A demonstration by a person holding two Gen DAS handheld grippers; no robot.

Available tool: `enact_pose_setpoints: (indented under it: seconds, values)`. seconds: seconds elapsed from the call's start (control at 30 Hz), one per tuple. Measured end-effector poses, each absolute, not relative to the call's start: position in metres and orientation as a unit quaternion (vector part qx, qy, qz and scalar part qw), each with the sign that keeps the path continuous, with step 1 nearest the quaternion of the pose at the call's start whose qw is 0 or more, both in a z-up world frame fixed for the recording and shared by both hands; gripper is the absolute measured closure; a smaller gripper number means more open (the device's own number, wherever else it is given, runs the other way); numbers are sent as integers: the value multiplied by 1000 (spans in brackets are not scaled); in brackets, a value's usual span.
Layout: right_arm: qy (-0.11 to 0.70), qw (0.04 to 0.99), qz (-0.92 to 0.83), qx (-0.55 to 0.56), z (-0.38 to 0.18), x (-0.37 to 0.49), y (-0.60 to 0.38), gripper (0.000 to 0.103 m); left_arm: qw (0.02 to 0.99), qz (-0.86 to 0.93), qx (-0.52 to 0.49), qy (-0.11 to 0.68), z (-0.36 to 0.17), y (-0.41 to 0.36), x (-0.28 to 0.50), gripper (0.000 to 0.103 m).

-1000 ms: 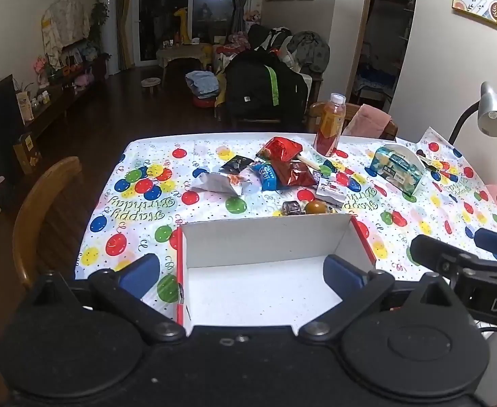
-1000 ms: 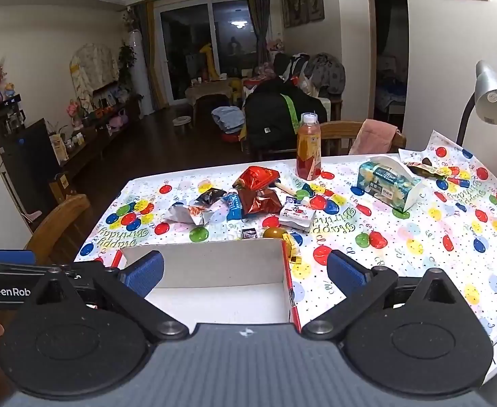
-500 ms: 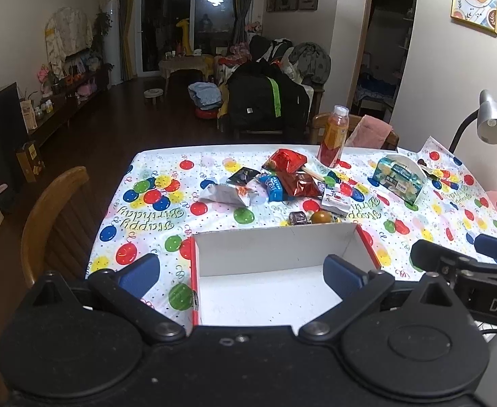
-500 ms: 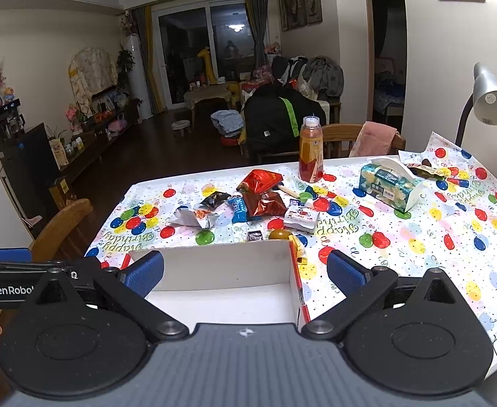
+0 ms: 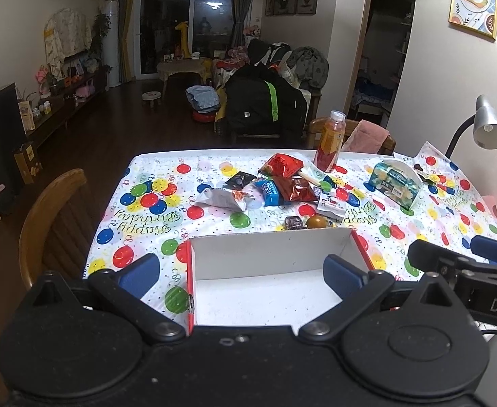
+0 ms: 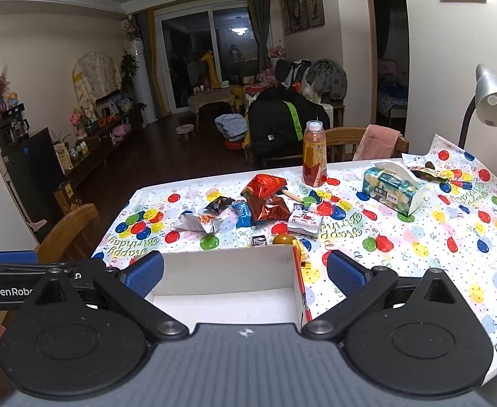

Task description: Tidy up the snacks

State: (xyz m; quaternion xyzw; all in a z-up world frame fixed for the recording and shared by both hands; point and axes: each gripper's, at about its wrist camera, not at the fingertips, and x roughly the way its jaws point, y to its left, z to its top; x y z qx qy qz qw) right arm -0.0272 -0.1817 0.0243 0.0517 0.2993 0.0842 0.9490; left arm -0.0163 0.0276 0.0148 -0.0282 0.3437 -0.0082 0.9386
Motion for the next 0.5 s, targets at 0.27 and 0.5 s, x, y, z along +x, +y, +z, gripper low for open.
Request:
enact_pose_setpoints:
  seconds: [0.27,0.5]
  values:
    - [303,946,100,52,22,-19,-186,0,939,0,-35,341,20,22,-11,1]
    - [301,946,108,54,23,-13,-191,0,939,1,-40,341,20,21,-7,1]
